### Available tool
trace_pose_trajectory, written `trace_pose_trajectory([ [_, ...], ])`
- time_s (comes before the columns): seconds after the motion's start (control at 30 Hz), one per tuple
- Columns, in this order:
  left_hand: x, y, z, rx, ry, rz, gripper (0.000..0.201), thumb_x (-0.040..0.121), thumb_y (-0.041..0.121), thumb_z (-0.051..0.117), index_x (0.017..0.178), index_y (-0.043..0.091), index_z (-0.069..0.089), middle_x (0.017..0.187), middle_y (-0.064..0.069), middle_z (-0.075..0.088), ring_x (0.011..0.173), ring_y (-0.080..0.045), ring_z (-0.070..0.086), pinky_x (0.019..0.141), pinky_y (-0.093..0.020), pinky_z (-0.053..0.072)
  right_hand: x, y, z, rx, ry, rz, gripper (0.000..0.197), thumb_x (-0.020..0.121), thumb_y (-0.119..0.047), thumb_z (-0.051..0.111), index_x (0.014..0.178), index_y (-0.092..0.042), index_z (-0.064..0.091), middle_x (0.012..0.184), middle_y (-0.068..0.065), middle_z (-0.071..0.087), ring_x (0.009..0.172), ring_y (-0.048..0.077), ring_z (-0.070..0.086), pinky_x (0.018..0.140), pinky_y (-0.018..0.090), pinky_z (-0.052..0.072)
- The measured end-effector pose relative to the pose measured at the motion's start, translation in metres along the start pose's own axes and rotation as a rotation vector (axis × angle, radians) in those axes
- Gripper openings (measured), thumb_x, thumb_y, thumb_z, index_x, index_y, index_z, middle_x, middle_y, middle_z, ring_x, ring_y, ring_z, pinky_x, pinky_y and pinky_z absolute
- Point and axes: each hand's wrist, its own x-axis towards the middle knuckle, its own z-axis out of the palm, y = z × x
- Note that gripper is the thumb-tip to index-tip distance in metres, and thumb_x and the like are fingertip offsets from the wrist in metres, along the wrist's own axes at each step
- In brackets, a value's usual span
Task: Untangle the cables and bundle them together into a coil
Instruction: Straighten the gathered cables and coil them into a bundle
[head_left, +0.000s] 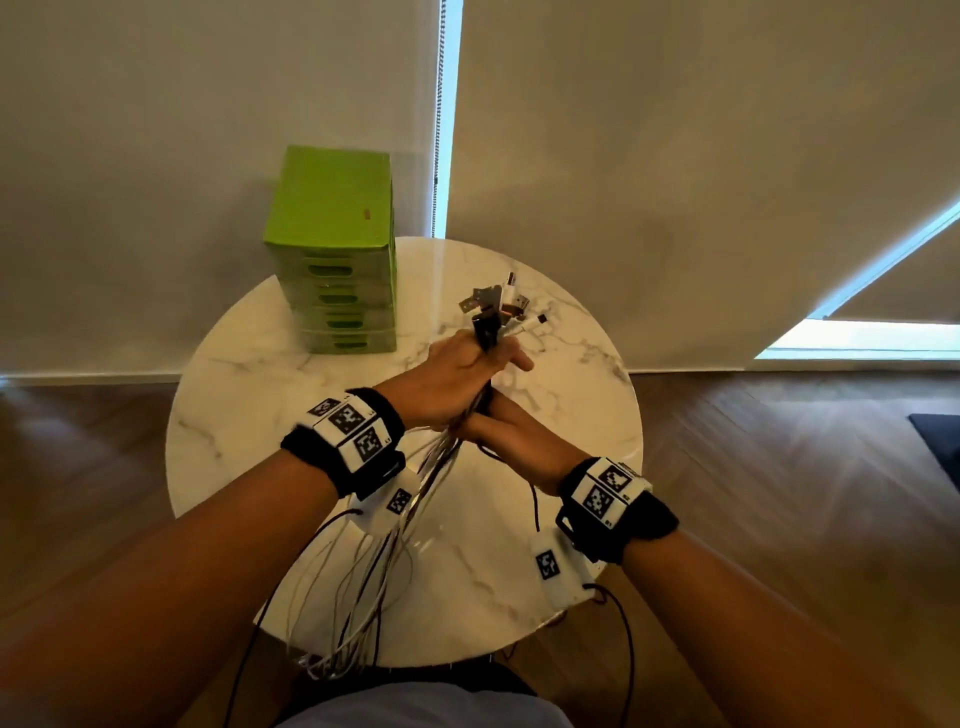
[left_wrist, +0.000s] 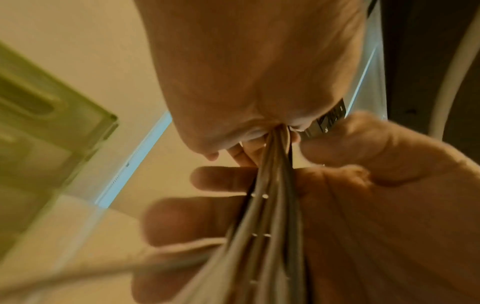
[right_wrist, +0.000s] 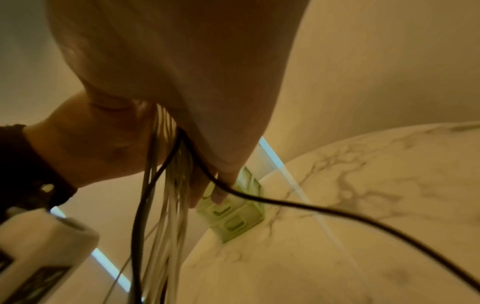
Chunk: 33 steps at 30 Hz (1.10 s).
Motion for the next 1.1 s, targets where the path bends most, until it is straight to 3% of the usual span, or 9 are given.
trace_pose_trajectory([
  [0.1,-0.009,-0.001,-0.023,0.115,0.039,0.093,0.041,0.107,0.047,0.034,0.11,0.025,0.069,0.098,0.012,0.06,0.09,0.009,0.059,0.08,-0.034,0.047,0.013,-0.004,0.018,0.116,0.058,-0.029,0.028,0.094,-0.007,0.05,0.121,-0.006,0.056,0.107,0.015,0.07,0.103,0.029,0.067,0.098,0.043,0.053],
  [0.2,-0.024,-0.005,-0.045,0.171,0.119,0.144,0.05,0.102,0.059,0.033,0.106,0.026,0.07,0.084,0.012,0.056,0.081,0.002,0.059,0.077,-0.032,0.045,0.03,-0.015,0.04,0.144,0.064,-0.059,0.016,0.085,-0.009,0.049,0.095,-0.01,0.061,0.086,0.01,0.068,0.087,0.025,0.063,0.089,0.045,0.051],
  [0.33,-0.057,-0.024,-0.075,-0.198,0.146,0.049,0.061,0.094,0.068,0.027,0.105,0.02,0.062,0.123,-0.004,0.066,0.118,-0.01,0.06,0.1,-0.03,0.045,0.044,-0.037,0.072,0.358,-0.146,-0.061,0.002,0.078,-0.009,0.044,0.077,-0.011,0.044,0.059,0.006,0.042,0.063,0.026,0.05,0.084,0.037,0.05],
  [0.4,-0.08,-0.041,-0.082,-0.534,0.138,0.023,0.084,0.082,0.082,0.038,0.121,0.009,0.056,0.131,-0.018,0.061,0.109,-0.015,0.066,0.088,-0.028,0.05,0.051,-0.046,0.088,0.47,-0.276,-0.042,0.011,0.074,-0.011,0.049,0.077,-0.013,0.038,0.058,0.003,0.032,0.056,0.021,0.039,0.078,0.035,0.048],
  [0.5,-0.119,-0.078,-0.073,-0.817,0.068,-0.043,0.107,0.06,0.083,0.071,0.121,0.0,0.042,0.102,-0.024,0.051,0.074,-0.009,0.065,0.062,-0.022,0.052,0.058,-0.06,0.109,0.469,-0.443,-0.02,0.02,0.068,-0.007,0.053,0.077,-0.014,0.036,0.064,0.004,0.035,0.058,0.018,0.036,0.063,0.033,0.037],
  [0.67,-0.174,-0.11,-0.071,-0.879,-0.237,0.004,0.06,0.092,0.052,0.063,0.14,0.018,0.055,0.138,-0.005,0.061,0.131,-0.021,0.055,0.112,-0.038,0.041,0.072,-0.086,0.144,0.228,-0.621,-0.021,0.012,0.081,-0.006,0.049,0.075,-0.011,0.041,0.064,0.006,0.039,0.06,0.021,0.04,0.063,0.028,0.041],
  [0.83,-0.218,-0.127,-0.095,-0.398,-0.256,-0.41,0.045,0.084,0.037,0.078,0.116,0.008,0.065,0.115,-0.02,0.068,0.108,-0.025,0.066,0.096,-0.028,0.048,0.102,-0.113,0.196,0.218,-0.554,0.039,0.029,0.093,-0.013,0.046,0.064,-0.019,0.041,0.061,0.003,0.022,0.055,0.018,0.031,0.077,0.035,0.046],
  [1.0,-0.286,-0.17,-0.151,-0.099,0.44,-0.607,0.019,0.086,0.031,0.077,0.087,0.015,0.067,0.082,-0.005,0.066,0.079,-0.018,0.061,0.077,-0.033,0.048,0.124,-0.127,0.252,0.23,-0.45,0.07,0.038,0.1,-0.022,0.047,0.064,-0.018,0.036,0.061,0.005,0.019,0.06,0.024,0.025,0.082,0.04,0.048],
  [1.1,-0.322,-0.185,-0.195,-0.021,0.978,-0.542,0.012,0.085,0.017,0.073,0.094,0.017,0.066,0.091,-0.005,0.067,0.084,-0.02,0.061,0.077,-0.029,0.048,0.121,-0.128,0.288,0.358,-0.474,0.09,0.035,0.098,-0.018,0.044,0.064,-0.016,0.036,0.061,0.008,0.024,0.064,0.026,0.037,0.089,0.038,0.05],
])
